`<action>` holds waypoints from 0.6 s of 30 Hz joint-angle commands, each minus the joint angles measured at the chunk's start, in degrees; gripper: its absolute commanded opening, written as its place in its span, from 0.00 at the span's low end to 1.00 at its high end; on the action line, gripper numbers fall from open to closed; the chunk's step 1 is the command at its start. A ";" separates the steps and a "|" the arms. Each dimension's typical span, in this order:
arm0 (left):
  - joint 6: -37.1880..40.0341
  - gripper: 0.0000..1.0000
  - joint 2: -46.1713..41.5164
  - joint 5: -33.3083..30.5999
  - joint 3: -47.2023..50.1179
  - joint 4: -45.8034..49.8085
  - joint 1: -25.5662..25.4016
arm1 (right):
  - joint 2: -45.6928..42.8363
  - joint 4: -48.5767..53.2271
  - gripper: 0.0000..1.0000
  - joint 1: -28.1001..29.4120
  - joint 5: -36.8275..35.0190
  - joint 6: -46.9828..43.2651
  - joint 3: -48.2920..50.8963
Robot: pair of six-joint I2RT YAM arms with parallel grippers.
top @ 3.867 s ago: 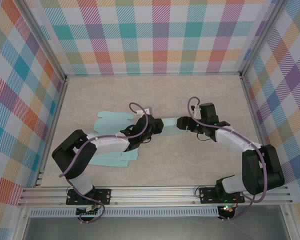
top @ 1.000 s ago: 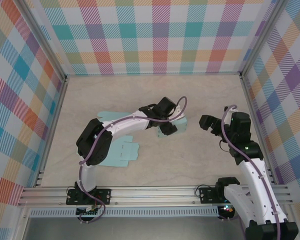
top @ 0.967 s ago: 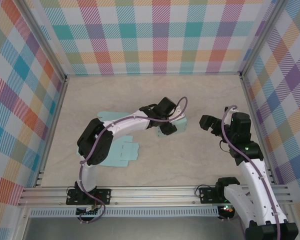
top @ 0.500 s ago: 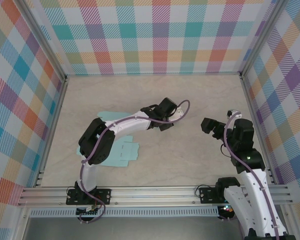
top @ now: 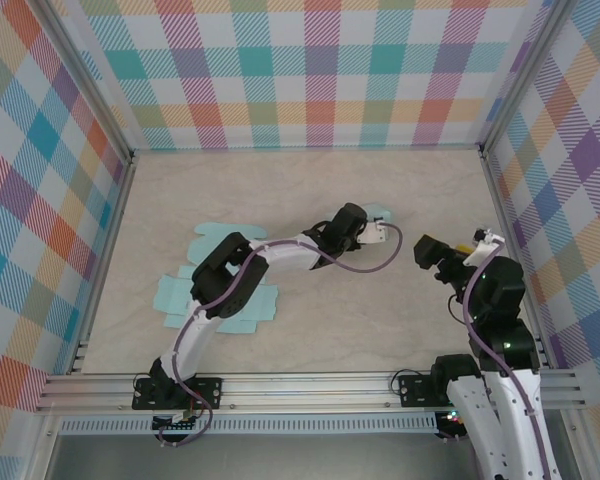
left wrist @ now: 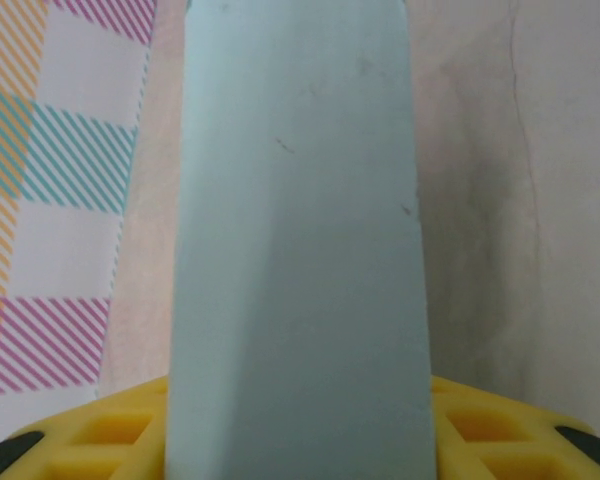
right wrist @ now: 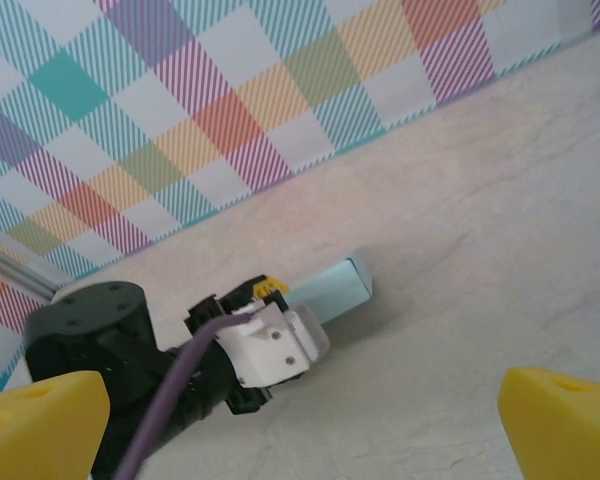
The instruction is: Fold the paper box
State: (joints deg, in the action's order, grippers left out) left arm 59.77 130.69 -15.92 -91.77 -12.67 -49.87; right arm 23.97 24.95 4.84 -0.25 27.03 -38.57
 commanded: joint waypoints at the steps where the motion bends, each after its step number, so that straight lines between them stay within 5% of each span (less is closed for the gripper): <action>1: 6.47 0.48 4.04 4.47 -3.20 -3.66 -0.50 | -2.67 -1.19 1.00 -0.36 -5.07 1.47 0.49; 5: 8.59 0.55 6.68 7.32 -5.87 -2.56 -0.57 | -4.97 -0.08 1.00 -0.31 -7.86 1.48 0.56; 10: 7.46 1.00 5.95 7.76 -4.26 -5.19 -0.83 | -5.51 1.21 1.00 -0.34 -8.50 0.79 0.34; 18: 0.62 1.00 -11.78 9.49 13.89 -13.59 -5.20 | -0.89 2.20 1.00 -0.36 -4.44 1.27 -1.38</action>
State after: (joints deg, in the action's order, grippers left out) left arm 64.58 127.39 -9.23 -82.00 -23.05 -52.05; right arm 21.98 26.92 4.82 -6.31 27.90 -38.57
